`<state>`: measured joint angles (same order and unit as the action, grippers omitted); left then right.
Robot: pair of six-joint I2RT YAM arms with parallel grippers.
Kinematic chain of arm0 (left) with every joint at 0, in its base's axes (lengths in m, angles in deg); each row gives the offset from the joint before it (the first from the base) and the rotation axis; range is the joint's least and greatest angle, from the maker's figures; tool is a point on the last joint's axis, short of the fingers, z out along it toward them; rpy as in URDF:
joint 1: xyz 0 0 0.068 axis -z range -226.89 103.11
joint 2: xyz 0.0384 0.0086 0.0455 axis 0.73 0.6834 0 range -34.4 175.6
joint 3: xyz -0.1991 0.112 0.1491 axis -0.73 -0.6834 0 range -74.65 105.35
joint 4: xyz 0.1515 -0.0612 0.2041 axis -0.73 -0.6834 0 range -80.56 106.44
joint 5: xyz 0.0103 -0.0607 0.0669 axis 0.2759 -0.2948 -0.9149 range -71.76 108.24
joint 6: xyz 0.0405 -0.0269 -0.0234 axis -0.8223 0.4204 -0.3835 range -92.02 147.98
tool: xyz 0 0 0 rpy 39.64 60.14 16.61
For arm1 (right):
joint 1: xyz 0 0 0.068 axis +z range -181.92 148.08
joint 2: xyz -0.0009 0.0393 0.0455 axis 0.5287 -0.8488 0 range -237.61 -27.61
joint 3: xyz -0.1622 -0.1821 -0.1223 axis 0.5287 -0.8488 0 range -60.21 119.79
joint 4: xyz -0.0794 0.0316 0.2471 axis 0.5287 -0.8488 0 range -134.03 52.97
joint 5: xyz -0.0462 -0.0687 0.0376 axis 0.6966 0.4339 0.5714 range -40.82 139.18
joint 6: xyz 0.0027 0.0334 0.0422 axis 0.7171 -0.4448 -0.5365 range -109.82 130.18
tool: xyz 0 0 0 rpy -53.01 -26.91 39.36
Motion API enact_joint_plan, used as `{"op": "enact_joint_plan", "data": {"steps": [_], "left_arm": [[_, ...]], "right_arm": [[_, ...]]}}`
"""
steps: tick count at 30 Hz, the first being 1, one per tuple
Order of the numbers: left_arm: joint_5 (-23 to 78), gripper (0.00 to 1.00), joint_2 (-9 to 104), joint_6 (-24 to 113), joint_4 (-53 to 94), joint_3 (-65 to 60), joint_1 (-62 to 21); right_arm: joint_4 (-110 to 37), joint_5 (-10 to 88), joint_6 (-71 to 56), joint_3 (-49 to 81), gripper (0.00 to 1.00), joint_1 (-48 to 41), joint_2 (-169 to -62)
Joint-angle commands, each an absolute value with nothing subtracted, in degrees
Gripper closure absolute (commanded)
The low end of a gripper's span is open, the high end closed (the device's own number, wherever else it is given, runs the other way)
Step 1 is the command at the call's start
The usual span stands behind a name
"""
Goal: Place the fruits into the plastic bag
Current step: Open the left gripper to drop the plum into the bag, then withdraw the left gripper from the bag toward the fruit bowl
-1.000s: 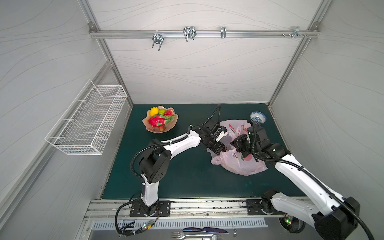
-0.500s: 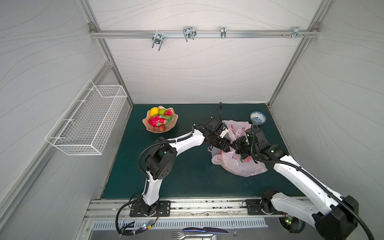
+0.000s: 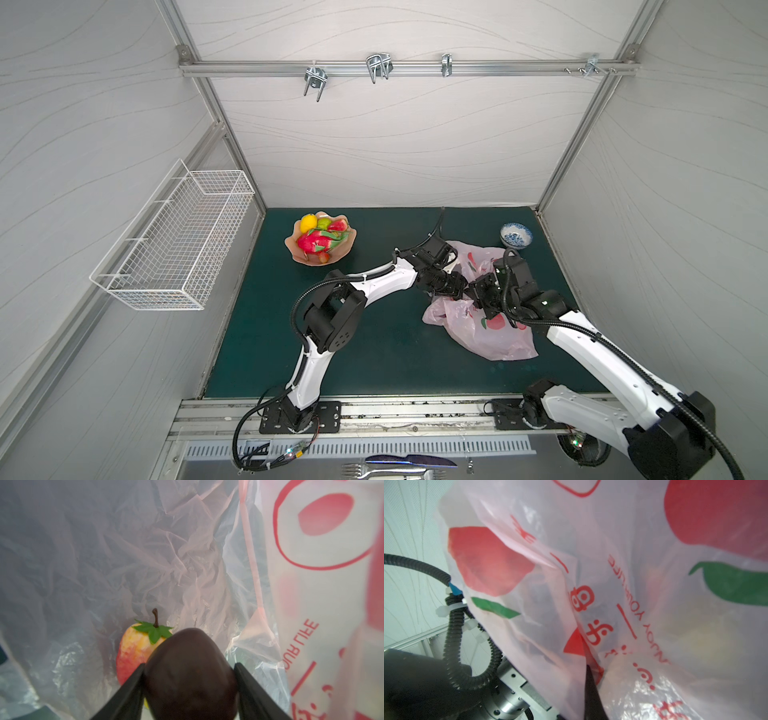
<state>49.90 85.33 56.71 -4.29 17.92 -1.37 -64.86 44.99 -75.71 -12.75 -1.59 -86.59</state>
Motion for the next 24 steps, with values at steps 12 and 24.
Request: {"op": "enact_joint_plan", "data": {"steps": [12,24], "left_arm": [[53.4,0.01,83.8,59.9,1.2,17.3,-1.4],[51.2,0.01,73.6,57.6,-0.7,9.2,-6.6]], "right_arm": [[-62.0,41.0,-77.3,-12.5,1.00,-2.1,-86.7],[-61.9,41.3,-77.0,-11.9,1.00,-2.2,-87.7]]}}
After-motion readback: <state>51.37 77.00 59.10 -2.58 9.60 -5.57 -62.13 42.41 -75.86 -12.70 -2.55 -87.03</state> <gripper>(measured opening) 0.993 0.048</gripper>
